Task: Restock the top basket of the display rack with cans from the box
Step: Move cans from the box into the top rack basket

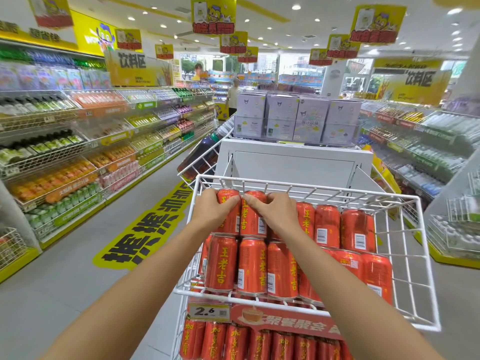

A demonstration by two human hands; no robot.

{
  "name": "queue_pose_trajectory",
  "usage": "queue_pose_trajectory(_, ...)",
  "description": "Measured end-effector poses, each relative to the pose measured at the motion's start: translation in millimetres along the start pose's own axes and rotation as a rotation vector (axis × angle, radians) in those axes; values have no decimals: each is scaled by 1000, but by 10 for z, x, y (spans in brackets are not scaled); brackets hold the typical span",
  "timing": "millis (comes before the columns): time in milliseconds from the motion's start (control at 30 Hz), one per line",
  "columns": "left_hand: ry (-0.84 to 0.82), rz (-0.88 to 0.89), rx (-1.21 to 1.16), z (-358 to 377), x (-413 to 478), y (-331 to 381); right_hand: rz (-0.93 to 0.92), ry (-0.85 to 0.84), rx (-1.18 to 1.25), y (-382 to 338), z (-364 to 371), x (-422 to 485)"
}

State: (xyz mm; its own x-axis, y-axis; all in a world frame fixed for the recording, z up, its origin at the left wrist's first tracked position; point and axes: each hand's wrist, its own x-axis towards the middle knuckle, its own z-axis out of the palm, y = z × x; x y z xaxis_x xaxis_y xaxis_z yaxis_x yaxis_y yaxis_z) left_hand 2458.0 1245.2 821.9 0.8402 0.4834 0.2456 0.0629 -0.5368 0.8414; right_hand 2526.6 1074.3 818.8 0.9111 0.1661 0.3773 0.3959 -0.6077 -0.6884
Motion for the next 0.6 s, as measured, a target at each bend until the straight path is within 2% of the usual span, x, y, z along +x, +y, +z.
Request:
queue_pose_trajectory(233, 53, 46, 113, 188, -41, 82, 26, 36, -53, 81, -58, 9)
queue_pose_trajectory(467, 29, 28, -96, 43, -61, -53, 1, 24, -94, -31, 29, -25)
queue_pose_trajectory(600, -4, 12, -133, -1, -50, -79, 12, 34, -97, -55, 36, -44)
